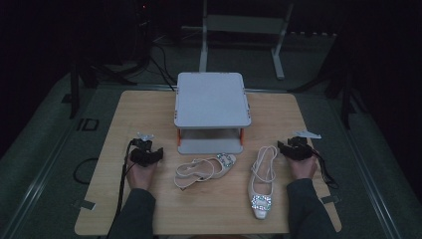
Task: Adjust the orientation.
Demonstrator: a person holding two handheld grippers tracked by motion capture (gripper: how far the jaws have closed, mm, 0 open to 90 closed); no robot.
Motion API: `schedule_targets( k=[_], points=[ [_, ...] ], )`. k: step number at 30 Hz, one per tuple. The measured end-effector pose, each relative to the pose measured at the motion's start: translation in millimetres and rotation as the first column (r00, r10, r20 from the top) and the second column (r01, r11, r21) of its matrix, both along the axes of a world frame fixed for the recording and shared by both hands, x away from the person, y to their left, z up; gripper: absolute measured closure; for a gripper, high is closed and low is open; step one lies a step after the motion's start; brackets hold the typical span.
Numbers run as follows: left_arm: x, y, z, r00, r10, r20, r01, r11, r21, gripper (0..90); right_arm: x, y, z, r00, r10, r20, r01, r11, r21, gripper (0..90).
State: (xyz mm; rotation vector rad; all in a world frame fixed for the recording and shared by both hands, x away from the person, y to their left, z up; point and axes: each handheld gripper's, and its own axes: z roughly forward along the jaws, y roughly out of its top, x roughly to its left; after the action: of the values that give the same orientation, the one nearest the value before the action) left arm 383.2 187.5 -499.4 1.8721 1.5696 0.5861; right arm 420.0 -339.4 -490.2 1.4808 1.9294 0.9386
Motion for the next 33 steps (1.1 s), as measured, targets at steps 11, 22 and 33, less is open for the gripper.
schedule_targets(
  k=[11,22,33],
  points=[
    [-8.0,-2.8,10.8,0.994,-0.106,0.026,0.107,0.9934,-0.041,53.7,-6.8,2.6,2.1,0.9997,0.009,0.022,-0.009,1.0,0.005,50.1],
    [-17.3,-10.0,38.2,0.9773,-0.197,0.076,0.203,0.9764,-0.074,54.6,-9.0,3.8,1.1,0.9994,0.014,0.032,-0.015,1.0,0.001,53.3],
    [-34.4,-32.4,81.5,0.9387,-0.296,0.176,0.315,0.9453,-0.086,54.7,-10.2,3.2,-0.2,0.9991,0.001,0.043,-0.001,1.0,-0.015,53.0]
  ],
)
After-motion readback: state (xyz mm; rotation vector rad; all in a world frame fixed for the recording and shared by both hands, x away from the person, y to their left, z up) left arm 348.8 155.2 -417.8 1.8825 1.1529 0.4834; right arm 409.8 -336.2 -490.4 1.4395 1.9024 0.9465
